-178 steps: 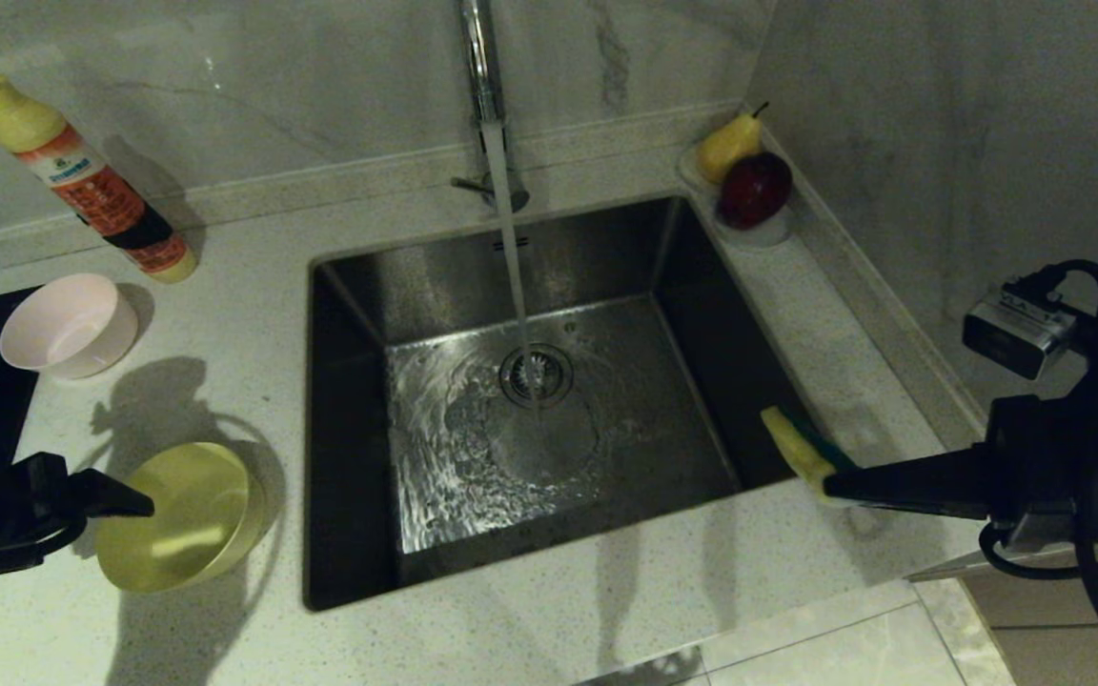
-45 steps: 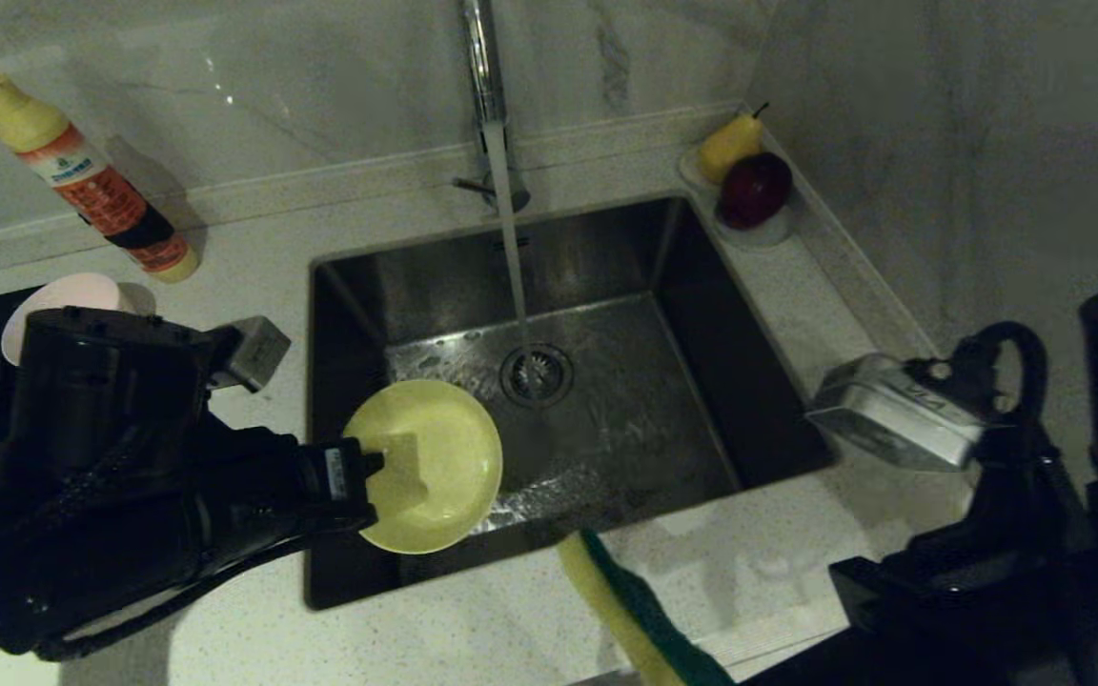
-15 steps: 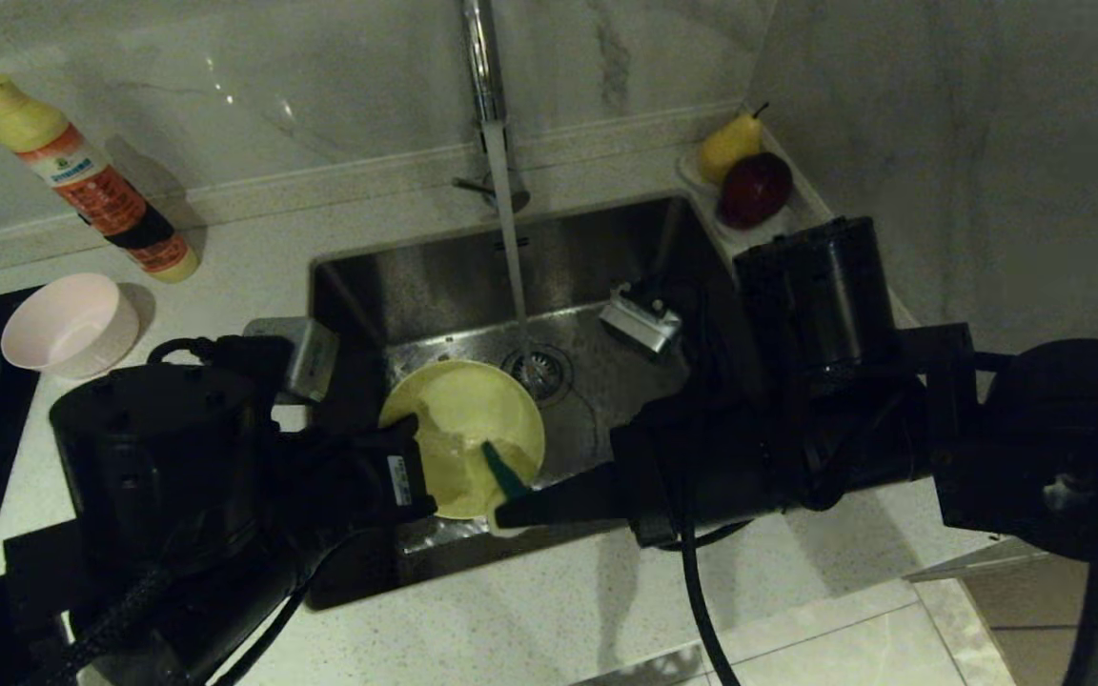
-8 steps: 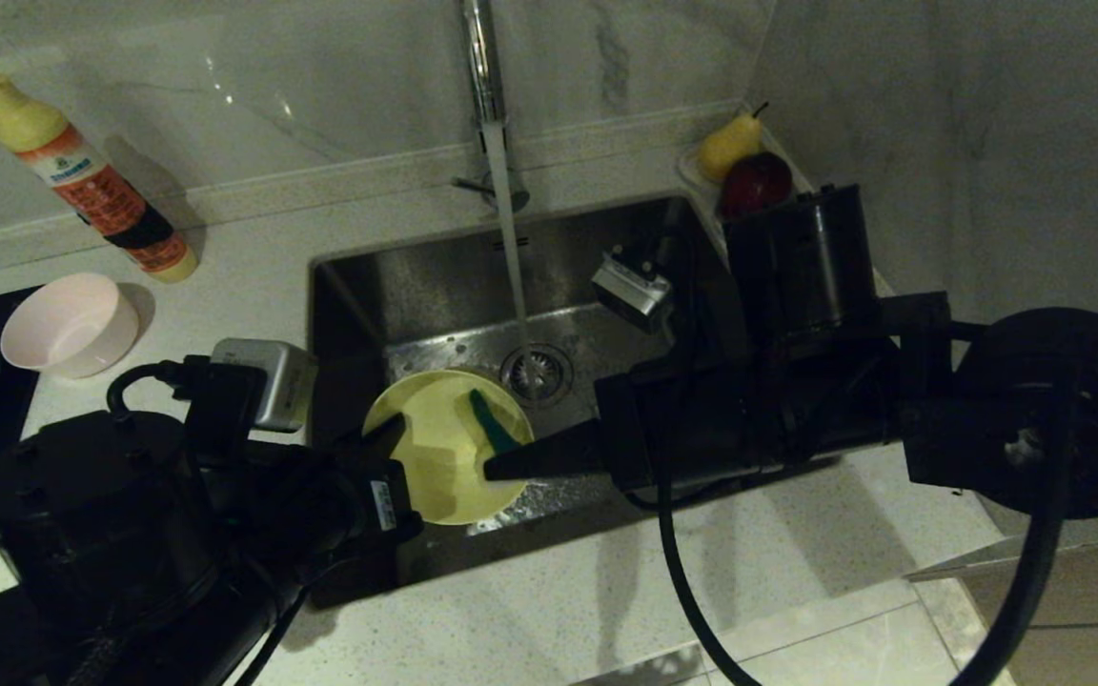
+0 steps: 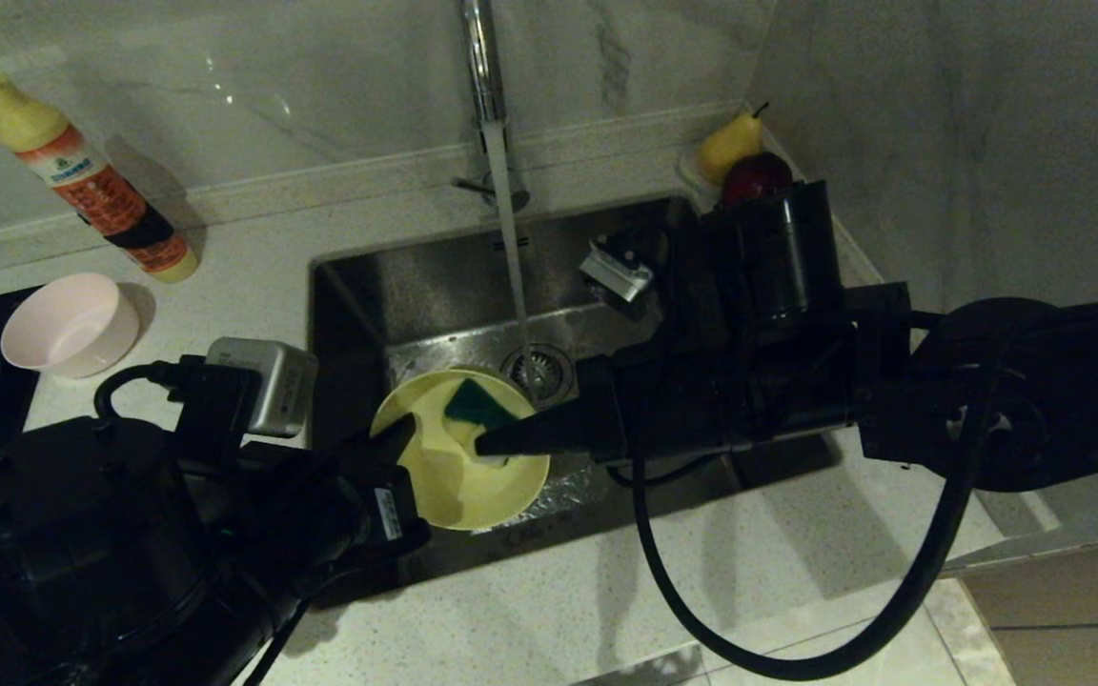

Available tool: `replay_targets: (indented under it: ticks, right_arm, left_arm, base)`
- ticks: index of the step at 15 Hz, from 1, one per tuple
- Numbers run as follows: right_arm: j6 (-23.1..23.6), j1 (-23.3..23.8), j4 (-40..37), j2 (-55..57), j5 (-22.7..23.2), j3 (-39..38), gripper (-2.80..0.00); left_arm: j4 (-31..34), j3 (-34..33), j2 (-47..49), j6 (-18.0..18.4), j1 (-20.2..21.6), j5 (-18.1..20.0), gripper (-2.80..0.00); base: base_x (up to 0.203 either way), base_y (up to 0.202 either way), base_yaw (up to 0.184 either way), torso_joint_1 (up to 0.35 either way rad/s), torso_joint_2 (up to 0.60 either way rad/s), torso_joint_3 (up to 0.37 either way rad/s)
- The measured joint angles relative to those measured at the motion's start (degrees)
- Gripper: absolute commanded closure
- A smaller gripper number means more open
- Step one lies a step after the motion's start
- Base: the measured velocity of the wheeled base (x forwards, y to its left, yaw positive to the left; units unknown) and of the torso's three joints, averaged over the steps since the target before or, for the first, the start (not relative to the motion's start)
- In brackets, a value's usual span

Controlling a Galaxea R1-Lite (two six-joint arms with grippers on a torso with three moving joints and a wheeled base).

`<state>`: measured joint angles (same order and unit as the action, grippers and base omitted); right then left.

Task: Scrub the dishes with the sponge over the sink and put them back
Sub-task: Wipe the bowl

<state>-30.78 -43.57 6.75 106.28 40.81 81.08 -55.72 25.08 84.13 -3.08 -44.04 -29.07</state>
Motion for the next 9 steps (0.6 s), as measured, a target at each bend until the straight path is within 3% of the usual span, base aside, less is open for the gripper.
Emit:
replay_targets:
  ticks: [9]
  right_arm:
    - [-0.02,0.27,-0.67,-3.72,-0.07,-1.26,0.00]
  left_arm:
    - [-0.04,-0.69,0.05,-0.61,0.00,-0.19,0.00]
  base:
    - [0.000,0.000,0.000,0.000,0.00,0.000]
